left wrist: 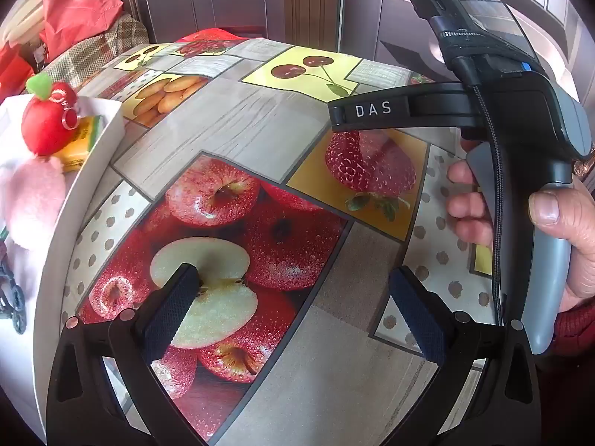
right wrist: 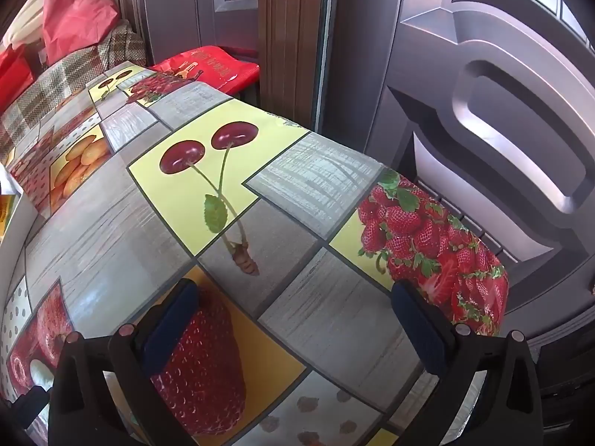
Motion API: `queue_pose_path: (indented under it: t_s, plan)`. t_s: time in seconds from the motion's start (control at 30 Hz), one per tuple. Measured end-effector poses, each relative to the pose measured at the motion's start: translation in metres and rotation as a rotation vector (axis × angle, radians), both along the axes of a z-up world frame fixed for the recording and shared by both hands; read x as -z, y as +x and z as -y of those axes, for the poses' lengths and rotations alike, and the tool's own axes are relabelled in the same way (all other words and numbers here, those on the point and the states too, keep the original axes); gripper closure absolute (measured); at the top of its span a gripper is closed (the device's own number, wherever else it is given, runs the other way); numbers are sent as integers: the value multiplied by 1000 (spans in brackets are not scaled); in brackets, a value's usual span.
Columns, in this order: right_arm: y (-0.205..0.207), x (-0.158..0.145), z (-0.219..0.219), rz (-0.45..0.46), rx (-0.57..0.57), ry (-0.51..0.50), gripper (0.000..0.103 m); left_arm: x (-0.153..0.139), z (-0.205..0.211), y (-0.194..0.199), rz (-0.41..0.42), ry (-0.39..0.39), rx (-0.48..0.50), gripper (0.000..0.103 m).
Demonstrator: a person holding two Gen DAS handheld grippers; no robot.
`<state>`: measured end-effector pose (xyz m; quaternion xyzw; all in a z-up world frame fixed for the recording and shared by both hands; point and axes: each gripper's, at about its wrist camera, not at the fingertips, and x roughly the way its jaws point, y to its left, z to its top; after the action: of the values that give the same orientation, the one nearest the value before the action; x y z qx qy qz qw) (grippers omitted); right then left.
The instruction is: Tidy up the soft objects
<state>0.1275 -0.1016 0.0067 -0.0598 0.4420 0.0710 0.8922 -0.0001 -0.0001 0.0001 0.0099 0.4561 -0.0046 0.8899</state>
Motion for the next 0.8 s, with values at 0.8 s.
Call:
queue_pose_path:
  t_s: [0.8]
  plan:
    - [9,0,-9,-5,-52,-2,0,-1,2,0,-1,-2,0,1]
